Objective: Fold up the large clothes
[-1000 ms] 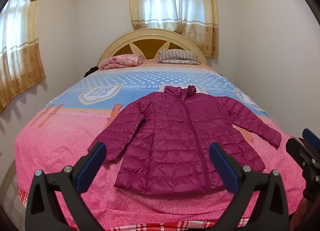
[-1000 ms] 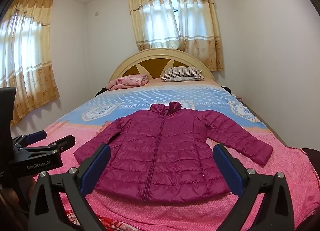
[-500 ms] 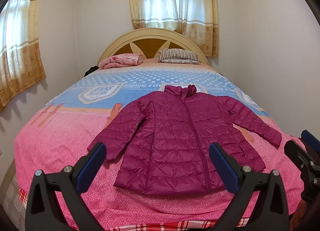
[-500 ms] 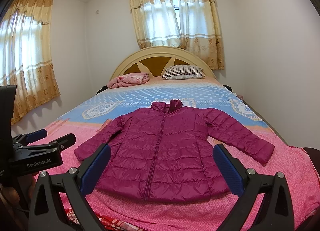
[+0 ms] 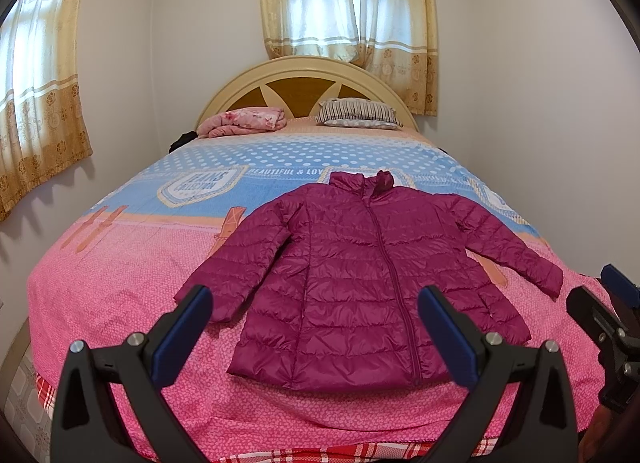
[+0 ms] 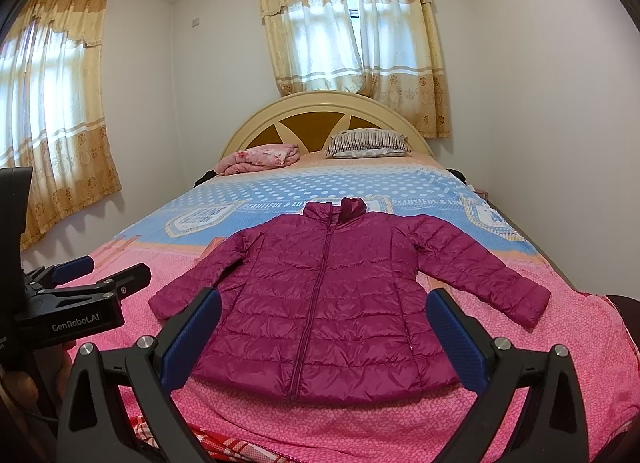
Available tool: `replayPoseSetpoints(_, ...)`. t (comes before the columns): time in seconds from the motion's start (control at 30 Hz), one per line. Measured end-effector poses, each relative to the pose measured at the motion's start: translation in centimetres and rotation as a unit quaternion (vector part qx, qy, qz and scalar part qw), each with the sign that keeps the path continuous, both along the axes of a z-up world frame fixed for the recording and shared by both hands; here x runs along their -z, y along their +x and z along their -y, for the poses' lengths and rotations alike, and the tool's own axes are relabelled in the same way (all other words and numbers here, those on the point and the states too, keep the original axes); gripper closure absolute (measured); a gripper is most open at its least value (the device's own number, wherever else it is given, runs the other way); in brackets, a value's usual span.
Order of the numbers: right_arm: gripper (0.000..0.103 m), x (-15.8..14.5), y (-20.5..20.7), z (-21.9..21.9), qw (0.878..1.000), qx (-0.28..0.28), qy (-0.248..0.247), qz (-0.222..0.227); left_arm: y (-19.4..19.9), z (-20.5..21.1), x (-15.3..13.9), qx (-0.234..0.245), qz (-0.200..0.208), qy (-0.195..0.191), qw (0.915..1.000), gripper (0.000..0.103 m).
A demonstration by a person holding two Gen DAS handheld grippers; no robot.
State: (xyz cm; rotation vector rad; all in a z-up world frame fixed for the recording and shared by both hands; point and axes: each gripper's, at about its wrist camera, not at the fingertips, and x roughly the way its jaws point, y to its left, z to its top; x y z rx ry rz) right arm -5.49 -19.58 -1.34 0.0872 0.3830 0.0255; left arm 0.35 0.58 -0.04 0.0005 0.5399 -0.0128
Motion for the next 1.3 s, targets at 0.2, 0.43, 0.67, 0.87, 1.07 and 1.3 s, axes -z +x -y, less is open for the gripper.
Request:
replayPoseSetpoints(0.2,0.001,0.26,-0.01,-0.17,1.000,-0.002,-0.001,-0.001,-0.04,-0.06,0.02,0.000,0.000,0.000,1.0000,0.000)
replayPoseSetpoints(0.43,0.001,0.28,-0.01,-0.24,1.000,-0.002,-0.001,-0.003,0.05,-0.12,0.15,-0.002,0.001,-0.001,1.0000,0.000)
replayPoseSetpoints(0.67,0.001,0.31,0.00,-0.26,1.000,-0.002,-0.001,-0.003,0.21,-0.07,0.30,-0.003,0.000,-0.002,1.0000,0.000)
replayPoseSetpoints(0.87,0.001,0.52,-0.05,-0.62,1.000,-0.005,-0.002,-0.003,0.19,-0.01,0.26,-0.003,0.000,-0.002,1.0000,0.000)
replayPoseSetpoints(1.07,0.001,0.61,0.10,-0.65,1.000,-0.008,-0.003,-0.006,0.06,0.11,0.30,-0.003,-0.001,-0.005,1.0000,0.000)
replayPoseSetpoints(1.3,0.001,0.71,0.25,-0.61,1.000,-0.014,-0.003,-0.010,0.12,0.02,0.30,-0.003,-0.002,-0.006,1.0000,0.000)
